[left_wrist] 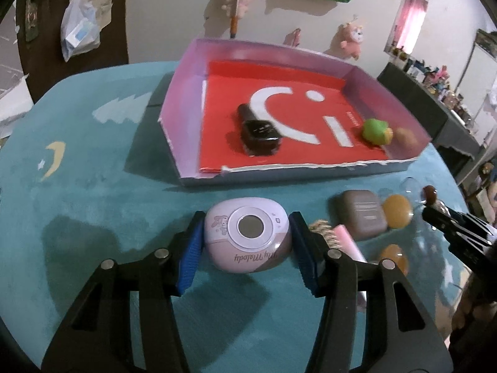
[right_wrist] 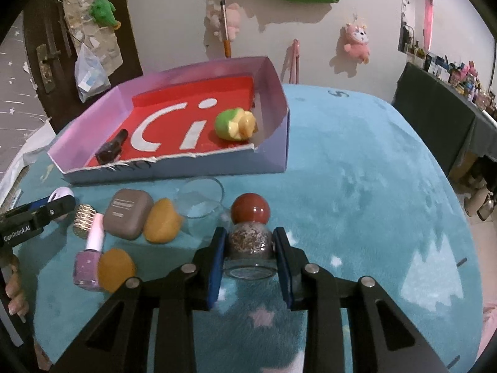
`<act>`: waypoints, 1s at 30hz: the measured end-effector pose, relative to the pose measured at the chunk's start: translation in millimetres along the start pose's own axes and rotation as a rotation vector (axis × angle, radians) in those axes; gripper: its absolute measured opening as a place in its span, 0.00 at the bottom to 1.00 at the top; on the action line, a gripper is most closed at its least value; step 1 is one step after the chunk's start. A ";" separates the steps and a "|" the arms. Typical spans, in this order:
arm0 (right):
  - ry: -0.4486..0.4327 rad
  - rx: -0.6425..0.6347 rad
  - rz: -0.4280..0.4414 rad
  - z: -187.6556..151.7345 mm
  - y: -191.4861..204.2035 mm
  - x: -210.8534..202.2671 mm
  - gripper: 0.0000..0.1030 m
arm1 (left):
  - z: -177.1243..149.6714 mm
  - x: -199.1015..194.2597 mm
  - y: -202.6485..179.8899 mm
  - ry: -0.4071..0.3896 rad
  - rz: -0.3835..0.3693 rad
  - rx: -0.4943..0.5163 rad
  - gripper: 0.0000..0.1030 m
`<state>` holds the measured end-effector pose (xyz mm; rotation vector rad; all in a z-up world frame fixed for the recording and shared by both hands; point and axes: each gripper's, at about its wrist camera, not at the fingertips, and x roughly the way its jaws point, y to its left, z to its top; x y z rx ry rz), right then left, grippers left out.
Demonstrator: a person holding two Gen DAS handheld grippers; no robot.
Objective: Organize rigid objects
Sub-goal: 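Lift the pink case with the left tool while the right tool lifts the glass jar, then carry the pink case with the left tool into the box while the right tool carries the jar there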
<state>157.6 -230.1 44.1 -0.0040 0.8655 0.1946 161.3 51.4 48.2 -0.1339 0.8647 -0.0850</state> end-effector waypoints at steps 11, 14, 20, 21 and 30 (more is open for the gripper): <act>-0.015 -0.015 0.032 0.6 6.5 -12.0 0.32 | -1.3 -15.8 -14.0 -0.025 -0.032 0.036 0.50; -0.015 -0.017 0.033 0.5 6.4 -12.0 0.32 | -1.9 -16.8 -15.7 -0.027 -0.035 0.039 0.50; -0.018 -0.021 0.042 1.3 6.6 -13.4 0.32 | -0.1 -17.2 -19.1 -0.029 -0.047 0.052 0.50; -0.021 -0.022 0.045 2.5 6.8 -14.1 0.32 | 1.2 -17.8 -20.7 -0.031 -0.049 0.058 0.50; -0.054 -0.069 0.103 32.7 20.3 -13.8 0.32 | 30.7 -10.3 -50.5 -0.031 -0.136 0.227 0.50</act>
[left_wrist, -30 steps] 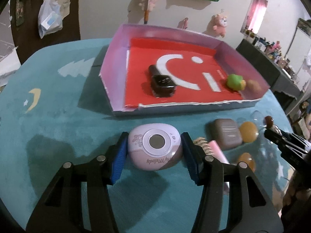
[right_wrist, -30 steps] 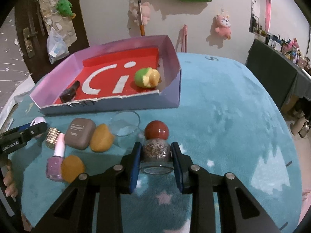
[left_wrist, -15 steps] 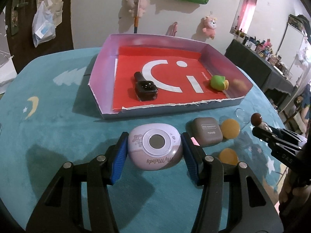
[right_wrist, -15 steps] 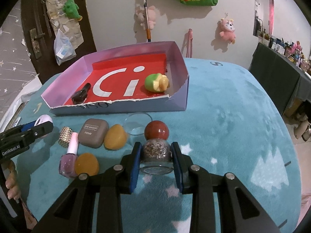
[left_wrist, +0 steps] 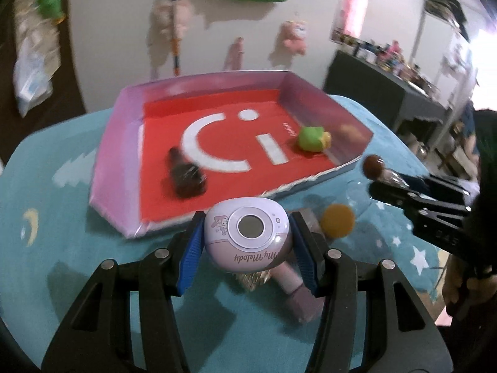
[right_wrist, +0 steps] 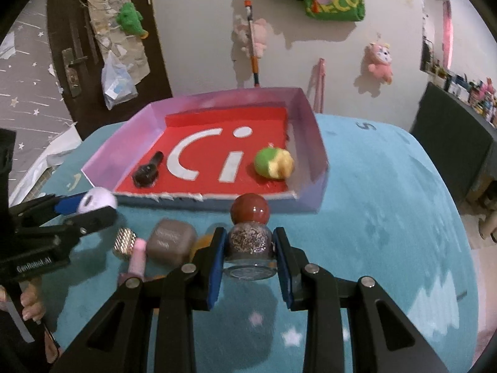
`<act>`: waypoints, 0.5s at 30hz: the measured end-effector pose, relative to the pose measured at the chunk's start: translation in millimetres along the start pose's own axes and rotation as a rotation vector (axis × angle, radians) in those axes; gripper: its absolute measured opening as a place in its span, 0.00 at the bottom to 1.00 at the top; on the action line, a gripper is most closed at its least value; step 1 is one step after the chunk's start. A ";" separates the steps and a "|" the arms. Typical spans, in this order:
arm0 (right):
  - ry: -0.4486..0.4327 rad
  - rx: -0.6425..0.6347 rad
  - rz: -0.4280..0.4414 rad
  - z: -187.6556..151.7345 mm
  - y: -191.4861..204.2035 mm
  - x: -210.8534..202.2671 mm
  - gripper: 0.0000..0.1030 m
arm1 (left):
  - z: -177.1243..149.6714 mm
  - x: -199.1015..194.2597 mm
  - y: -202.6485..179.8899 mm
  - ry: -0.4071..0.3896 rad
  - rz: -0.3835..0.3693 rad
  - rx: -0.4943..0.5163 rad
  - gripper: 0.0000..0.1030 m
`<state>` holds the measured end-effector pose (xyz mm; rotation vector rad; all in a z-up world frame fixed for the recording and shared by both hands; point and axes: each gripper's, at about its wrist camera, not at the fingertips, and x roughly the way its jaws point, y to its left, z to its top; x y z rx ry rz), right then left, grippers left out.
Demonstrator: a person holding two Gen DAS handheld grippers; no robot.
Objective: Organize rigid objects
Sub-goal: 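Carry the pink case with the left tool into the box while the right tool carries the jar there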
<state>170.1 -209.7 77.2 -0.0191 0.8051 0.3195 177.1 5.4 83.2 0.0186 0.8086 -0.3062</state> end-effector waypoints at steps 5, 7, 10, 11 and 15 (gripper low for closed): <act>0.014 -0.042 0.046 23.8 5.7 17.8 0.32 | 27.1 20.8 -2.0 0.034 -0.036 0.075 0.50; 0.028 -0.068 0.069 33.4 8.2 27.3 0.32 | 36.4 29.6 -3.7 0.044 -0.054 0.119 0.50; 0.054 -0.102 0.093 45.7 12.8 43.7 0.32 | 47.3 42.8 -5.0 0.073 -0.094 0.170 0.50; 0.063 -0.110 0.104 49.4 14.0 49.1 0.32 | 50.8 47.5 -5.0 0.082 -0.103 0.192 0.50; 0.092 -0.145 0.117 60.2 19.6 68.7 0.32 | 59.5 62.3 -1.9 0.121 -0.150 0.234 0.50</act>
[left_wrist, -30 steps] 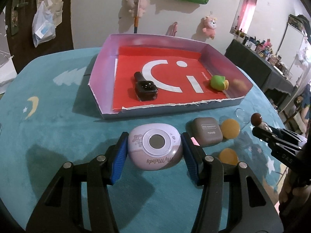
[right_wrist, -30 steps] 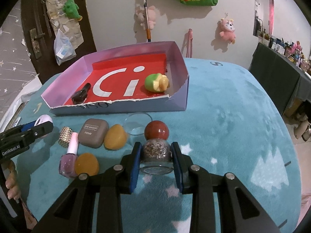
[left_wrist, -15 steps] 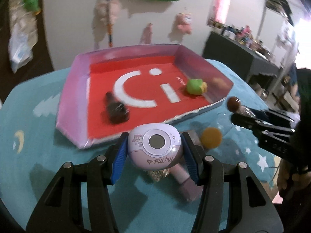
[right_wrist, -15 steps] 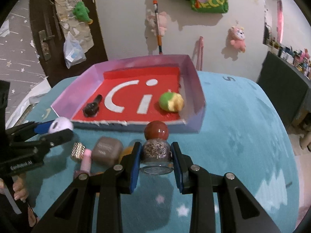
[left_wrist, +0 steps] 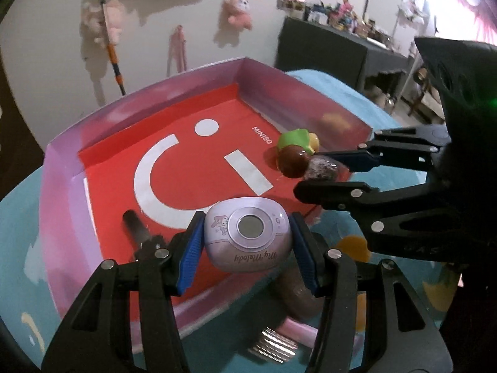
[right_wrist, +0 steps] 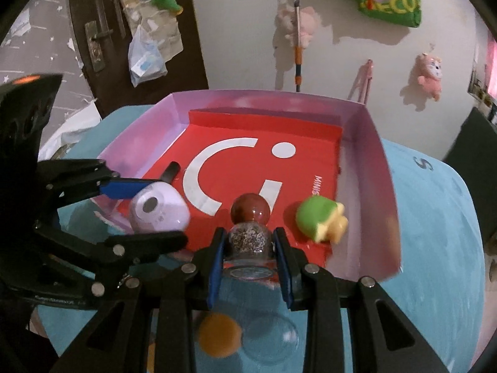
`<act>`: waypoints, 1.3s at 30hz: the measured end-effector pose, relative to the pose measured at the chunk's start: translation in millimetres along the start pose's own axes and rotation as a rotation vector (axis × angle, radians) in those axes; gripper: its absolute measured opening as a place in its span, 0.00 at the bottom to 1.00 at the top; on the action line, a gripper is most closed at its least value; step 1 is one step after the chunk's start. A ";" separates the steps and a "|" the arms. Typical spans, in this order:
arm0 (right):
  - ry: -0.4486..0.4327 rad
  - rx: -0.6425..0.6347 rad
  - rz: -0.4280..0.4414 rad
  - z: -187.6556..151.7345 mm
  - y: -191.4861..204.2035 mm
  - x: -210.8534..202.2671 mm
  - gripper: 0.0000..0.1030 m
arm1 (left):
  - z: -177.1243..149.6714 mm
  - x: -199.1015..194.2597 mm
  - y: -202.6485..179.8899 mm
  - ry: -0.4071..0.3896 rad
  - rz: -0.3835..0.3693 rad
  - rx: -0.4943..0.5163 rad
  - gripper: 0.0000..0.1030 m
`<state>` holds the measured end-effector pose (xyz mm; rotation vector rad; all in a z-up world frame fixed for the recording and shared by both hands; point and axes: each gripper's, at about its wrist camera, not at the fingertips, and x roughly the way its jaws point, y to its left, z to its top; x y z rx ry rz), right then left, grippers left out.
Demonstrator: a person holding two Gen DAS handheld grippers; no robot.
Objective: Organize rigid objects
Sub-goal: 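Carry the pink case with the left tool into the box while the right tool carries the jar there, then open the left tool releasing the pink case while the right tool releases the jar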
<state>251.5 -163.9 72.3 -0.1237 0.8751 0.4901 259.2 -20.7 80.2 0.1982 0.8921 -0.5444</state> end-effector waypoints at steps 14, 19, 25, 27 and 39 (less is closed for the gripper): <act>0.091 -0.043 0.021 11.5 -2.1 36.5 0.32 | 14.6 34.7 8.2 0.116 -0.060 0.101 0.50; 0.109 -0.043 0.012 12.5 -4.1 42.5 0.32 | 12.2 43.4 8.1 0.140 -0.065 0.105 0.50; 0.136 -0.053 0.013 11.9 -4.5 50.2 0.32 | 11.5 49.6 12.4 0.157 -0.064 0.102 0.50; 0.144 -0.052 0.015 11.7 -5.3 52.6 0.32 | 11.6 52.3 14.0 0.161 -0.067 0.097 0.50; 0.144 -0.052 0.021 12.0 -6.4 53.2 0.32 | 10.7 53.8 14.8 0.148 -0.059 0.112 0.51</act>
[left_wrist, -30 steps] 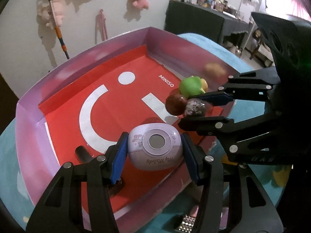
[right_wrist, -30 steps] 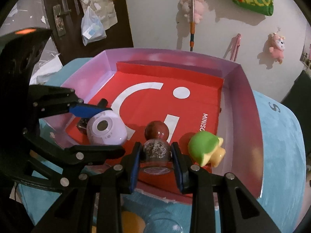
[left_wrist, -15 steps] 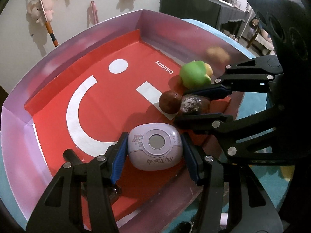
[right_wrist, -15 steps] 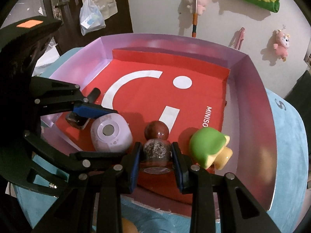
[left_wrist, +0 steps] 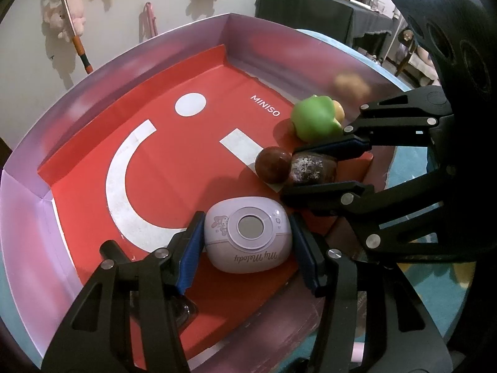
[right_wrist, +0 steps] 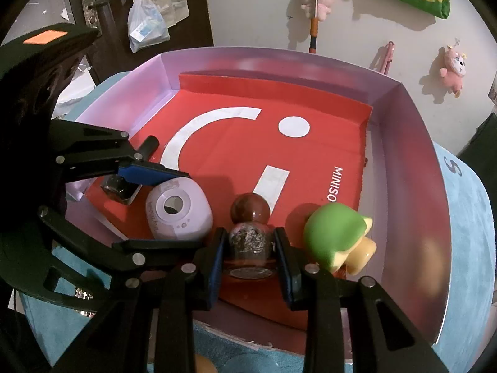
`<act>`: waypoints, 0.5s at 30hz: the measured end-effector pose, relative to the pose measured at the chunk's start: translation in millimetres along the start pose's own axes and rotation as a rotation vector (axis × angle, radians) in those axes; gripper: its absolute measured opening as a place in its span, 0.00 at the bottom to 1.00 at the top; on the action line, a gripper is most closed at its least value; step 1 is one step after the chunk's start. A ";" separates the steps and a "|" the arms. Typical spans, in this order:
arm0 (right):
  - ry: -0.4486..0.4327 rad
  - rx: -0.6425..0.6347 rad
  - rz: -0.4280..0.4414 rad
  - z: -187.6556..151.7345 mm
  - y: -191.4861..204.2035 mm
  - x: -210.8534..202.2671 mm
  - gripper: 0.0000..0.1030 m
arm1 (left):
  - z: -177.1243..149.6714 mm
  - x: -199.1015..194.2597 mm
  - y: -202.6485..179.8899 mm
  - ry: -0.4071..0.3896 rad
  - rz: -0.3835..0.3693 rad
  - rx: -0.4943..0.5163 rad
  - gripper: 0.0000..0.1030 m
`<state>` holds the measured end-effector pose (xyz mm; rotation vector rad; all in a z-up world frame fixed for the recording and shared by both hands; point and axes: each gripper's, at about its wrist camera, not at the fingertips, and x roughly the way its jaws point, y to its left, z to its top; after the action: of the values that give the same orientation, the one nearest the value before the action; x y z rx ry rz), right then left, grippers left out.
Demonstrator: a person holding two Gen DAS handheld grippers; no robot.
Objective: Organize rigid objects
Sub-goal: 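Open the left tool releasing the pink case while the right tool releases the jar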
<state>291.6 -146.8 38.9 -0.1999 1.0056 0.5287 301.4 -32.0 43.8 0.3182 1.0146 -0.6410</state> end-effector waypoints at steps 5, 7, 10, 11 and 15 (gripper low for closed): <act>-0.001 0.002 0.005 -0.7 0.2 -0.2 0.32 | -0.2 0.1 -0.4 0.000 0.007 -0.004 0.53; -0.001 0.001 0.003 -0.8 0.3 -0.4 0.32 | -0.8 -0.1 0.7 -0.002 0.015 -0.008 0.58; 0.000 -0.001 0.001 -0.7 0.6 -0.3 0.32 | -1.6 -0.5 3.0 -0.005 0.010 -0.021 0.60; 0.001 -0.001 0.000 -0.5 0.7 -0.2 0.33 | -1.8 -0.7 3.7 -0.005 0.008 -0.022 0.60; 0.003 0.005 0.009 -0.1 0.0 0.3 0.35 | -2.1 -1.5 3.3 -0.009 0.014 -0.018 0.61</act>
<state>291.6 -146.7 38.6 -0.1922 1.0114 0.5340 301.5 -27.8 43.9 0.3062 1.0084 -0.6195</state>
